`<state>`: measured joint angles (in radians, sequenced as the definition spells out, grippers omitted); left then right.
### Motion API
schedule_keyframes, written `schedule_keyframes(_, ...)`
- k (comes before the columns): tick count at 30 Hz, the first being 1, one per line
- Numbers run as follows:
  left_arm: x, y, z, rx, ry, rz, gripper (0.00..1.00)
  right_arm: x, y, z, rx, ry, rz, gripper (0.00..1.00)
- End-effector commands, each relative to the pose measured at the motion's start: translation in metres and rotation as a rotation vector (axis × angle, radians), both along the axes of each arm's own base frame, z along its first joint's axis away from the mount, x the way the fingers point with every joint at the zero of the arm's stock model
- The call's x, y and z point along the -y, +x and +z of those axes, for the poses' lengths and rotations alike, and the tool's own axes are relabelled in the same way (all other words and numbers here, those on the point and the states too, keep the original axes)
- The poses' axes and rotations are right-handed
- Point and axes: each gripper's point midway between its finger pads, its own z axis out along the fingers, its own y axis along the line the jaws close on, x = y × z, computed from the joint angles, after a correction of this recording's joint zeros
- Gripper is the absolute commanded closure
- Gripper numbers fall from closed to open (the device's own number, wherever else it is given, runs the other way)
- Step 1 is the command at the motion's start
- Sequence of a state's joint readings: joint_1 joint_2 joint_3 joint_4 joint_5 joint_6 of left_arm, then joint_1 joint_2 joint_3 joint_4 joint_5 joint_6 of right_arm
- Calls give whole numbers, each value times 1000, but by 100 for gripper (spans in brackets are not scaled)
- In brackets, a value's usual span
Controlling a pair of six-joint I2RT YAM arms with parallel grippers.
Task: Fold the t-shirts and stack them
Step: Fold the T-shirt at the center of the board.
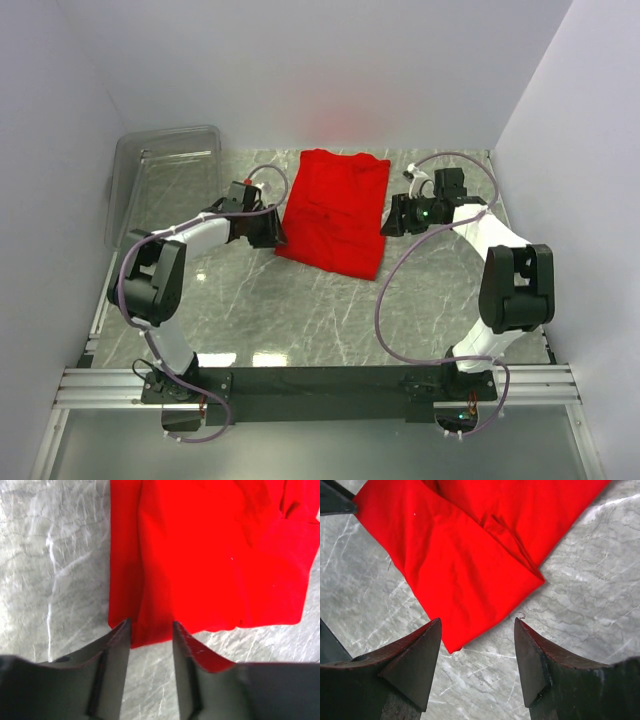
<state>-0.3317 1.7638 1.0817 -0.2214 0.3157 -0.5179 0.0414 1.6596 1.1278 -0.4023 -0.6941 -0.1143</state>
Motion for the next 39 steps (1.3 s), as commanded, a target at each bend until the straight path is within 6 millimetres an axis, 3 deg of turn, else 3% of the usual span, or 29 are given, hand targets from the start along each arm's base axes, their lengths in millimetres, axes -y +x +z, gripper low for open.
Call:
schedule_keyframes(1, 7, 18, 10, 58, -7, -18, 58, -1, 17, 16, 52, 28, -5, 34)
schedule_keyframes(2, 7, 18, 9, 56, -5, -21, 62, -1, 18, 16, 52, 27, -8, 34)
schedule_keyframes(5, 8, 18, 9, 55, -10, -15, 95, -1, 18, 15, 49, 26, -7, 34)
schedule_keyframes(6, 7, 16, 12, 58, -13, -9, 98, 0, 18, 15, 50, 24, -7, 34)
schedule_keyframes(14, 2, -17, 14, 21, -38, -6, 99, 6, 21, 12, 54, -12, -35, 34)
schedule_keyframes(17, -1, -39, 9, -10, -48, 4, 99, 9, 22, 11, 56, -21, -42, 34)
schedule_keyframes(22, 1, -55, 2, -23, -60, 26, 99, 7, 22, 9, 49, -14, -36, 34)
schedule_keyframes(27, -1, -43, -1, -11, -43, 61, 83, 8, 22, 7, 43, -22, -30, 34)
schedule_keyframes(30, 3, -37, 9, 14, -51, 47, 82, 12, 23, 3, 24, -43, -49, 34)
schedule_keyframes(31, 1, -37, 12, 27, -44, 47, 77, 14, 25, 2, 21, -48, -60, 34)
schedule_keyframes(32, -2, -38, 14, 40, -37, 53, 63, 15, 26, -1, 13, -51, -72, 34)
schedule_keyframes(35, -15, -45, 41, 133, -14, 71, 43, 12, 30, -10, -60, -39, -117, 34)
schedule_keyframes(39, -28, -53, 59, 206, 8, 86, 36, 4, 30, -22, -114, -30, -116, 33)
